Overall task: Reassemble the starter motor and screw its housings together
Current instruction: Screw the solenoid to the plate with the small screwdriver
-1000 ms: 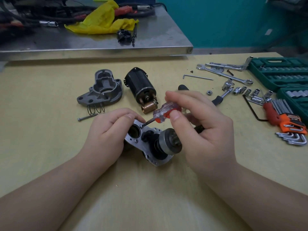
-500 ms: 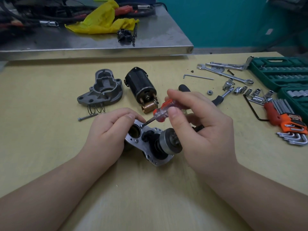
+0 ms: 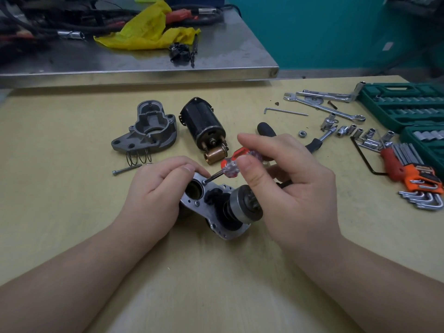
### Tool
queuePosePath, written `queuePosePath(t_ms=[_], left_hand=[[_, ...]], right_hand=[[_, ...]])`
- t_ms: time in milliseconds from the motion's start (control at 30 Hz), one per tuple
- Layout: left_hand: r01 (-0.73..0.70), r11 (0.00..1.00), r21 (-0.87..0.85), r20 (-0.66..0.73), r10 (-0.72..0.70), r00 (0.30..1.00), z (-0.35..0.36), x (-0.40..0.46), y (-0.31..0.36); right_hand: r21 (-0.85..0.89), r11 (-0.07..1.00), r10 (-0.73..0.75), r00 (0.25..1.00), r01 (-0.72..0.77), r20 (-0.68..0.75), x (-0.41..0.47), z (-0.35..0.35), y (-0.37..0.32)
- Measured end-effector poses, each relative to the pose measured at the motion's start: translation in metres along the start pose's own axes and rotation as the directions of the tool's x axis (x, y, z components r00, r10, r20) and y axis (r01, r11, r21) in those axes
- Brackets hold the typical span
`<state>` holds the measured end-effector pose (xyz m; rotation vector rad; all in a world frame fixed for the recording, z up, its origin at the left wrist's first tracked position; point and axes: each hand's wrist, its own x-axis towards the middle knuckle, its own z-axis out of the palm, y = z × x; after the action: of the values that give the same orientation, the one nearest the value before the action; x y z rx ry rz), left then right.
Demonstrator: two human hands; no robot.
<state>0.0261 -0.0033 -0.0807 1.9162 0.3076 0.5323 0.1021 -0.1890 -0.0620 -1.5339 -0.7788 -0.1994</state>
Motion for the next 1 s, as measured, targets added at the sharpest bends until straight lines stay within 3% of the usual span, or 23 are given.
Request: queuePosePath(t_ms=[1000], left_hand=[[0.002, 1.0, -0.008, -0.002, -0.002, 1.0, -0.0002, -0.0001, 0.0005]], right_hand=[[0.057, 0.998, 0.032, 0.999, -0.034, 0.042, -0.0007, -0.0004, 0.0031]])
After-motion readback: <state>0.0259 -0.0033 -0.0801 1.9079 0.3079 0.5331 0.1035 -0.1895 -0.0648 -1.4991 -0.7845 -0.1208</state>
